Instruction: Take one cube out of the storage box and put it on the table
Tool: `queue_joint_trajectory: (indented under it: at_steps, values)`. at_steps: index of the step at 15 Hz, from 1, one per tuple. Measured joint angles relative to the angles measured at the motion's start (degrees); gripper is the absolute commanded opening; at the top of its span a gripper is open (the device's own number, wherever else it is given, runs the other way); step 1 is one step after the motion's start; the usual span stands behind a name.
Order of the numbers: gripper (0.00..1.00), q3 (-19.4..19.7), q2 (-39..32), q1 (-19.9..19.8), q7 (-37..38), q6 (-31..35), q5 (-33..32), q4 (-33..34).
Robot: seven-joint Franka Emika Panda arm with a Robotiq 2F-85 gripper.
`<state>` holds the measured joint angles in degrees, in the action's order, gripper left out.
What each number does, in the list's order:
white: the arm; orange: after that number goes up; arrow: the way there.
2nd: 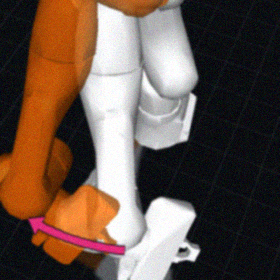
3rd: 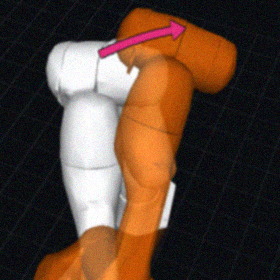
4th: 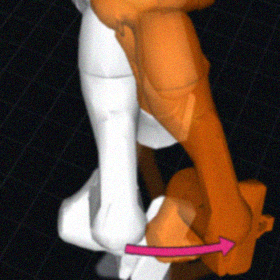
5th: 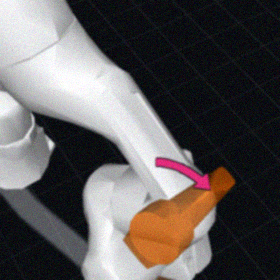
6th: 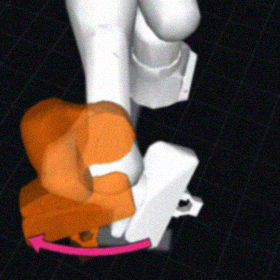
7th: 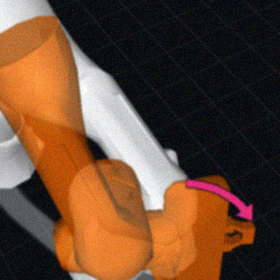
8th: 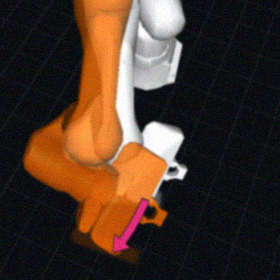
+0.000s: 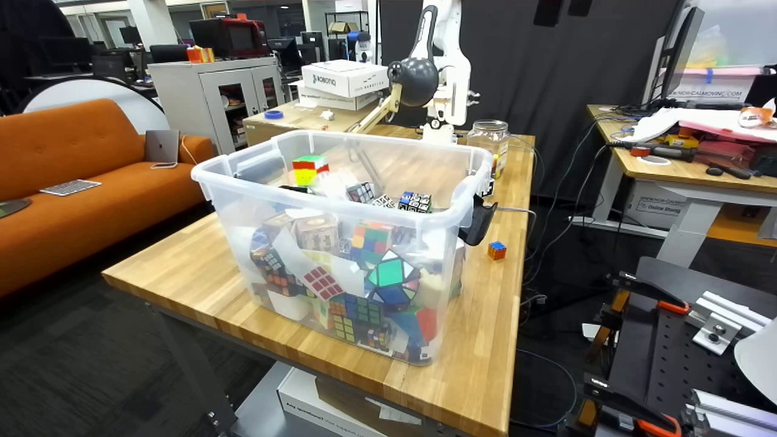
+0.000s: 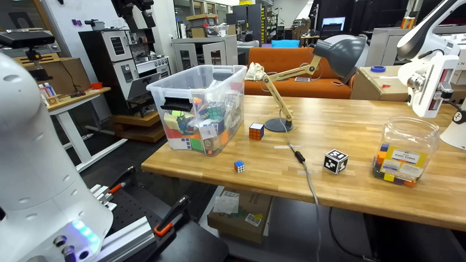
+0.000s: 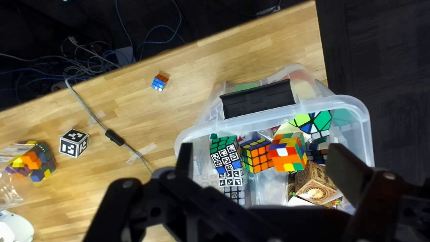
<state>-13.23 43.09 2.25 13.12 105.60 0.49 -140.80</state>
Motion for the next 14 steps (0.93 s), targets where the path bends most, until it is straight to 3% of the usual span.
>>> queue_joint_trajectory:
  at_steps: [7,14]
  values:
    - [1.0,2.4,-4.8,3.9,-13.4,5.6,-0.2,0.8]
    - [1.0,3.2,-8.8,5.7,-15.1,7.0,-0.2,2.5]
